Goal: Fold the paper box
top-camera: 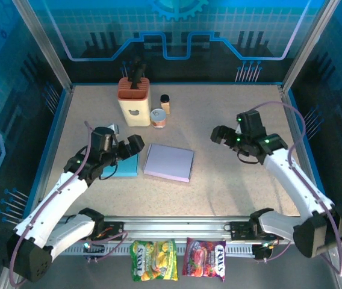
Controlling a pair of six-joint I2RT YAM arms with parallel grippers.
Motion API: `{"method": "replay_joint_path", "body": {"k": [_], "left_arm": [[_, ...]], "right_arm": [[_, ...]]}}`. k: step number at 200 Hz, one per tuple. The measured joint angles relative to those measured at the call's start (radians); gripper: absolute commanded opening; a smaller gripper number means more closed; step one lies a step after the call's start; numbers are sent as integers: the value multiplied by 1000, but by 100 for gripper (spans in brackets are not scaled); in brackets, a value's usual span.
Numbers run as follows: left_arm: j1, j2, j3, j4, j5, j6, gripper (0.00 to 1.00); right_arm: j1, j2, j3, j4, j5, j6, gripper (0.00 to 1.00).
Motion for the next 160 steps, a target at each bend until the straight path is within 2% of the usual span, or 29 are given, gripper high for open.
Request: {"method": "replay_joint_path", "body": {"k": [36,48,71,102,137,160], "left_arm": [[11,30,18,30,-104,57,99],[13,48,21,36,-153,64,99],[18,74,24,38,-273,68,99],[28,97,26,54,-434,108,99],[40,85,-35,136,-503,216,99],[45,62,-70,161,-523,269,99]], "right_arm": [[-12,-85,-16,-32,259,-82,100],[-22,-123,-83,34,330,-137,100],[-31,-192,-315,245,428,-270,100],[-32,-123,-558,572,454,-464,100],[-39,104,-633,970,402,-607,100],[-60,208,-638,1139,363,-656,100]]}}
